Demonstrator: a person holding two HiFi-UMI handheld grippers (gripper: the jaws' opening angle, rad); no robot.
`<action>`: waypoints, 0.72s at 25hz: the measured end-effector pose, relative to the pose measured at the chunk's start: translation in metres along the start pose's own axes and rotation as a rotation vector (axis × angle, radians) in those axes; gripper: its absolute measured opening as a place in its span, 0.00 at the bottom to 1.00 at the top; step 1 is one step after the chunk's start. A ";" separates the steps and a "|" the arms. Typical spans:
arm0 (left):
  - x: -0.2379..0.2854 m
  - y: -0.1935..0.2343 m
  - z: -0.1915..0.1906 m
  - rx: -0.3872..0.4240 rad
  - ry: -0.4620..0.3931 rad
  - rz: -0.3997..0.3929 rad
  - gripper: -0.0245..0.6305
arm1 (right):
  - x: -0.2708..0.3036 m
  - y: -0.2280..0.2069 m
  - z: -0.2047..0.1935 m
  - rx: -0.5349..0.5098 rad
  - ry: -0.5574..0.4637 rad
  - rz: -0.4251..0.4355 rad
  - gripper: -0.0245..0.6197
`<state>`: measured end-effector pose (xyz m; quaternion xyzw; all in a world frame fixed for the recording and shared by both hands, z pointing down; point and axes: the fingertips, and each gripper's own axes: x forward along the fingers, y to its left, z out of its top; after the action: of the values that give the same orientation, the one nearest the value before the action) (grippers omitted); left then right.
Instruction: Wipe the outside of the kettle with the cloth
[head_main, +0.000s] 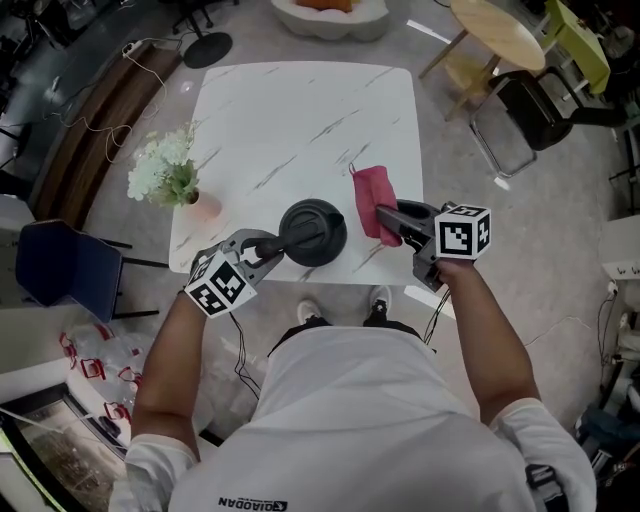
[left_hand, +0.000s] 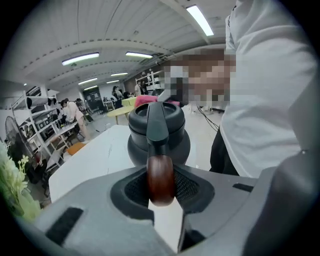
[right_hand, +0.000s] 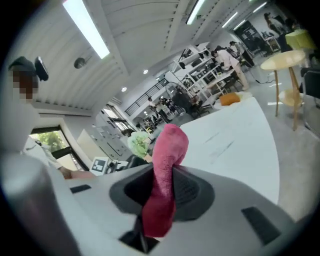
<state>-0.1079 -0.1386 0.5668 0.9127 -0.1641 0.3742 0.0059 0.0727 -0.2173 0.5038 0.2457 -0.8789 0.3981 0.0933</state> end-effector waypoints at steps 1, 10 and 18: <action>0.000 -0.001 0.001 0.031 0.001 -0.011 0.19 | -0.002 0.009 0.006 -0.007 -0.009 0.054 0.19; -0.002 -0.019 0.007 0.352 0.006 -0.004 0.19 | -0.006 0.093 -0.003 0.004 0.175 0.556 0.19; -0.001 -0.032 0.016 0.492 0.036 0.011 0.19 | 0.030 0.057 -0.044 -0.047 0.319 0.377 0.19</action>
<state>-0.0881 -0.1101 0.5579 0.8789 -0.0727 0.4191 -0.2157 0.0163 -0.1631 0.5070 0.0093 -0.8923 0.4218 0.1607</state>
